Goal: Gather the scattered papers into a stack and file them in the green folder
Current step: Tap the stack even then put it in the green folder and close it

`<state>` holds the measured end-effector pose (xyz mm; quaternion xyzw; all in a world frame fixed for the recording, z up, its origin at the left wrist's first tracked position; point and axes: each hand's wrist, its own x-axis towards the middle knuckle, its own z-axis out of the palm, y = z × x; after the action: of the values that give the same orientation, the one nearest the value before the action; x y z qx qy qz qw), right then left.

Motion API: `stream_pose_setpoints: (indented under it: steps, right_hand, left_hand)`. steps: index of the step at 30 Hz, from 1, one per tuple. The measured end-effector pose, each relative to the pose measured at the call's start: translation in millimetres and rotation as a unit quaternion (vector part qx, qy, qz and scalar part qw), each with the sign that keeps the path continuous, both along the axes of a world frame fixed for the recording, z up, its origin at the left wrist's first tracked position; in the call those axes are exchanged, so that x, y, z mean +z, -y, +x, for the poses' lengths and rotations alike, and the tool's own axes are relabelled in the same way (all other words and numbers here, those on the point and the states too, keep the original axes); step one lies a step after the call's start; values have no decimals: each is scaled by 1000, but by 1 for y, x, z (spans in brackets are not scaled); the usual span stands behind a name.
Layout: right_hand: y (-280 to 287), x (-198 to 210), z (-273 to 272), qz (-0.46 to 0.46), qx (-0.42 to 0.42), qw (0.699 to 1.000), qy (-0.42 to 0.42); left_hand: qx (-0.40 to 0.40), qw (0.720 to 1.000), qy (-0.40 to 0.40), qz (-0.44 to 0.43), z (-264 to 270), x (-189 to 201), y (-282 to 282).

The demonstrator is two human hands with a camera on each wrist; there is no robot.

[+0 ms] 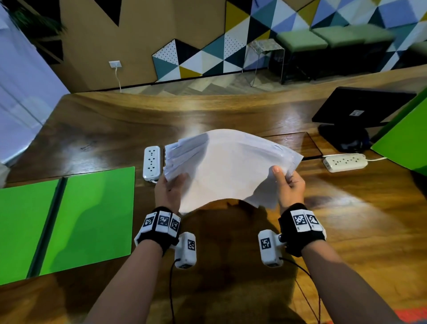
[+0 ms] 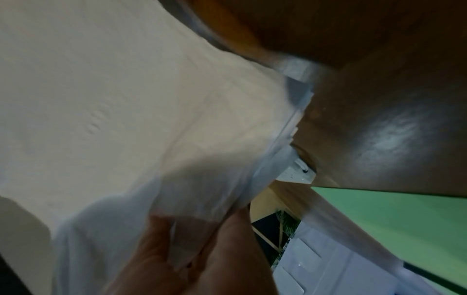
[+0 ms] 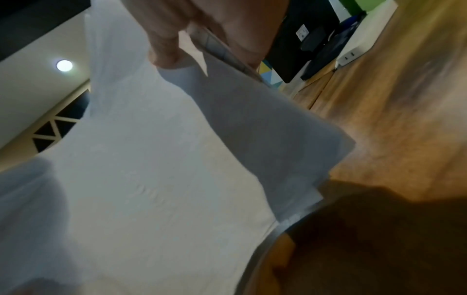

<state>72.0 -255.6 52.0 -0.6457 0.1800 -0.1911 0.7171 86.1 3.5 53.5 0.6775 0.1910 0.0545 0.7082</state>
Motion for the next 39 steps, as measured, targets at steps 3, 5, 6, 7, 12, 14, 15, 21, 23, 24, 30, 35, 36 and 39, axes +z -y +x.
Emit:
stream_pose_setpoints:
  steps: [3, 5, 6, 7, 12, 14, 15, 21, 23, 24, 30, 35, 36, 39]
  right_hand:
    - [-1, -2, -8, 1, 21, 1000, 11]
    - [1, -3, -14, 5, 30, 999, 12]
    - [4, -4, -17, -4, 33, 999, 8]
    - [6, -5, -19, -19, 40, 999, 2]
    - [13, -14, -28, -30, 91, 995, -22]
    - [12, -13, -25, -22, 116, 992, -34]
    - [12, -12, -21, -12, 128, 991, -41]
    - [16, -22, -11, 117, 83, 987, -71]
    - [16, -25, -13, 92, 64, 990, -85]
    - [15, -25, -14, 58, 59, 992, -95]
    - [-1, -41, -19, -39, 46, 987, -151]
    - [-16, -38, -24, 31, -1, 990, -135]
    - [-16, -38, -25, 36, -7, 990, -133]
    - [-14, -34, -26, 50, -13, 990, -129]
  left_hand:
    - [0, 999, 13, -39, -10, -8, -4]
    - [-7, 998, 27, -53, -14, -16, -8]
    - [-8, 997, 35, -64, -14, -18, -9]
    - [-11, 996, 47, -79, -15, -18, -10]
    - [-35, 989, 64, -130, -14, -21, -15]
    - [-35, 991, 43, -123, -10, -21, -16]
    - [-28, 993, 32, -114, -6, -20, -16]
    - [-6, 996, -44, -72, 14, -28, -24]
    - [-12, 995, -80, -64, 16, -37, -31]
    - [-21, 994, -85, -59, 16, -40, -33]
    - [-25, 996, -56, -58, 3, -38, -20]
    - [-90, 993, -4, -75, -3, -36, -24]
    - [-104, 992, -6, -74, -4, -35, -24]
    - [-157, 985, -4, -70, -4, -26, -26]
